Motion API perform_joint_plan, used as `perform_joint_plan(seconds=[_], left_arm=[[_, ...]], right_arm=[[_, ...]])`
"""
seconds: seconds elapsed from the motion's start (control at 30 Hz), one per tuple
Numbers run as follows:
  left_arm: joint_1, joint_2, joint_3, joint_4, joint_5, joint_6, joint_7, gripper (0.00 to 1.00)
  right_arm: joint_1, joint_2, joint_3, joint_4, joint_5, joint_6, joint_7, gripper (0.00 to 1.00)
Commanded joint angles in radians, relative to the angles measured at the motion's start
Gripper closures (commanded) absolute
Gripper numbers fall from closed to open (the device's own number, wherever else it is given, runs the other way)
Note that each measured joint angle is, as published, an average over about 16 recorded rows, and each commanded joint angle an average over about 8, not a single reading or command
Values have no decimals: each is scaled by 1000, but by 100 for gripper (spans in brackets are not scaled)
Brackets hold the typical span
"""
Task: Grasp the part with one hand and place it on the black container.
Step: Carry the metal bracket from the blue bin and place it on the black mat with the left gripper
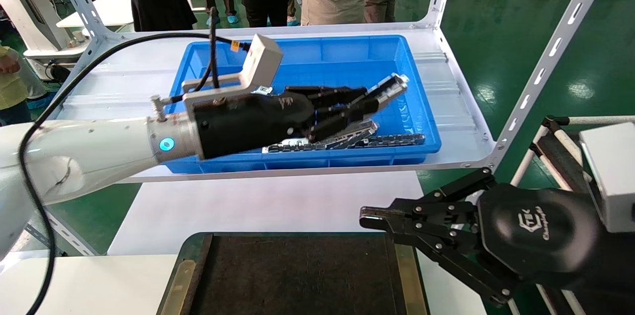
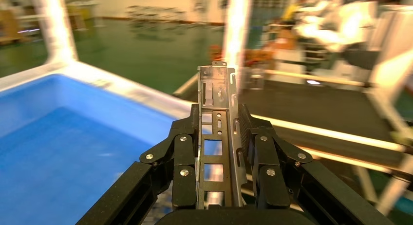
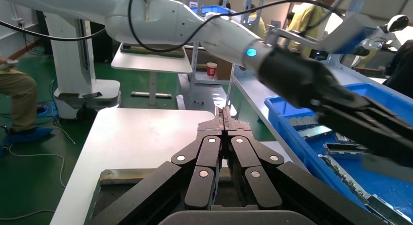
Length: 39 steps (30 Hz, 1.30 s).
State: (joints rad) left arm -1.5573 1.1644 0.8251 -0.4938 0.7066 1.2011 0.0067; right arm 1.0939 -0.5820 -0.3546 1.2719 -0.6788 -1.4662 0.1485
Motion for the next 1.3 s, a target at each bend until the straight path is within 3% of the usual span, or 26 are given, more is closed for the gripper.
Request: perform_joint_plan(seconds=[0.03, 0.3, 0.63, 1.0, 1.3], left_arm=[[16, -31, 0, -48, -7, 49, -13, 100], [170, -180, 3, -413, -42, 10, -125, 100], [418, -310, 49, -797, -7, -281, -247, 100], [625, -278, 118, -839, 25, -567, -318, 100], [707, -197, 161, -816, 52, -824, -377, 100]], right_arm=[[0, 0, 0, 0, 0, 0, 0, 100], [0, 0, 0, 0, 0, 0, 0, 100], [0, 0, 0, 0, 0, 0, 0, 100], [0, 0, 0, 0, 0, 0, 0, 100], [0, 0, -1, 0, 0, 0, 0, 100]])
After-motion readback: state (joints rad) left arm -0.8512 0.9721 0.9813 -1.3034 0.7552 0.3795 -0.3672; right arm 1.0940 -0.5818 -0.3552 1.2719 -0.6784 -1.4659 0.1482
